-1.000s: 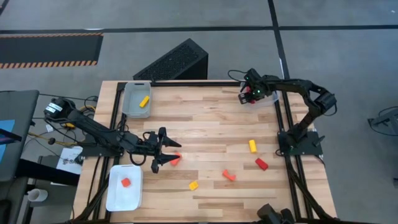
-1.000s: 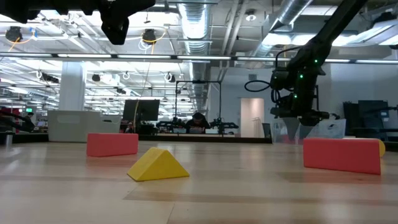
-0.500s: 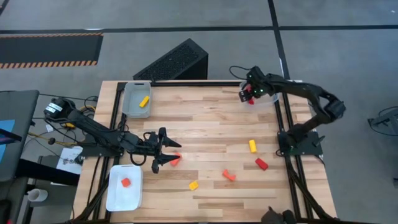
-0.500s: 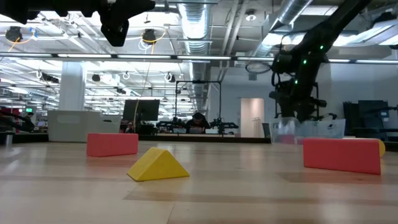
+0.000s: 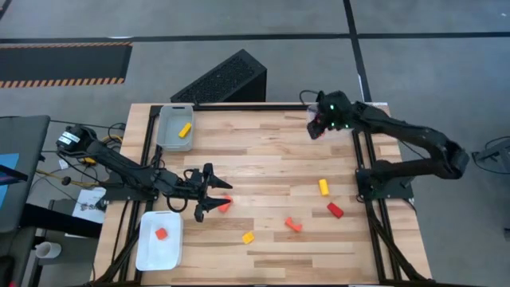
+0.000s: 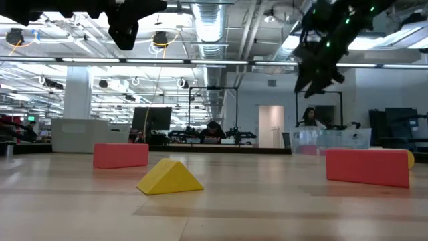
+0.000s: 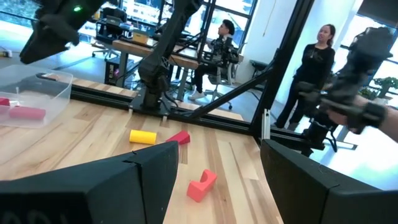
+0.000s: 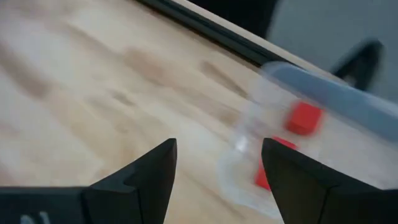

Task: Sort & place blocks by color
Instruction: Put the left orange block into the white bin

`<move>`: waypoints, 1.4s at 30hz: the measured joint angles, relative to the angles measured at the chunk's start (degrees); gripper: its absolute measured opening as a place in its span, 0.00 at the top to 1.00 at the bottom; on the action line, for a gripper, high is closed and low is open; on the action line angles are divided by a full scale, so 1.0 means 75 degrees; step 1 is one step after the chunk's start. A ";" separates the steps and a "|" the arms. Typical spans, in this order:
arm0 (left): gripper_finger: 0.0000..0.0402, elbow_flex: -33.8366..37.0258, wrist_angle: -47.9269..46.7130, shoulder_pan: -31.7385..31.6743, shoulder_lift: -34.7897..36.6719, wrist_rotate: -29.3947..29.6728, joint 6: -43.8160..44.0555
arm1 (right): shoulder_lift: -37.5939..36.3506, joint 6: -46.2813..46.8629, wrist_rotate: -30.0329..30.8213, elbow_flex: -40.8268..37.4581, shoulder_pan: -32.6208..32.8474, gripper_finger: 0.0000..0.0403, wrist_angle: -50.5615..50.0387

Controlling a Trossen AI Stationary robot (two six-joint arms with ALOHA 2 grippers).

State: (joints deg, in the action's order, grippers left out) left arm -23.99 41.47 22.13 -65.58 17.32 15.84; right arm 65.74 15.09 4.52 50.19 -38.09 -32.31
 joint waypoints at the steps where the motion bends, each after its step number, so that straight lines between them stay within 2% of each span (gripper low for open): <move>1: 0.46 0.0000 0.0000 0.0000 0.0000 0.0003 0.0000 | -0.0130 0.0011 0.0037 0.0000 0.0271 0.35 0.0021; 4: 0.46 0.0000 0.0000 0.0000 0.0000 0.0003 -0.0005 | -0.0386 0.0193 0.0431 0.0000 0.1218 0.35 0.0126; 10: 0.46 0.0000 0.0000 0.0000 0.0000 -0.0147 0.0082 | -0.0481 0.0630 0.1712 -0.0001 0.3265 0.35 0.0501; 13: 0.46 -0.0008 -0.0082 0.0000 0.0000 -0.0363 0.0245 | -0.0291 0.0783 0.2527 -0.0136 0.4286 0.35 0.1371; 16: 0.46 -0.0009 -0.0467 -0.0010 0.0001 -0.0592 0.0489 | 0.0020 0.0602 0.2796 -0.0292 0.4999 0.35 0.1953; 19: 0.46 -0.0186 -0.1467 -0.0091 0.0003 -0.0739 0.1025 | 0.0396 0.0783 0.2841 -0.0305 0.5518 0.35 0.2087; 23: 0.46 -0.0778 -0.3620 -0.0134 -0.0004 -0.0680 0.1704 | 0.0864 0.1209 0.3155 -0.0315 0.6204 0.35 0.2310; 29: 0.46 -0.1125 -0.5741 -0.0081 -0.0041 0.0319 0.2655 | 0.1632 0.1354 0.5195 -0.0310 0.7546 0.35 0.3245; 31: 0.46 -0.1125 -0.6161 -0.0087 -0.0041 0.0297 0.2867 | 0.1791 0.1329 0.5699 -0.0306 0.7858 0.35 0.3431; 35: 0.46 -0.1125 -0.6878 0.0017 -0.0041 0.0015 0.2907 | 0.1902 0.1387 0.6180 -0.0305 0.8257 0.35 0.3323; 42: 0.46 -0.1125 -0.7008 0.0057 -0.0041 -0.0047 0.3921 | 0.1982 0.1263 0.7006 -0.0306 0.8704 0.35 0.3555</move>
State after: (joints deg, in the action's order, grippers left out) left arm -32.42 -11.09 22.55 -65.89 16.97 45.24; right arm 80.61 24.56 57.06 47.90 27.19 -5.65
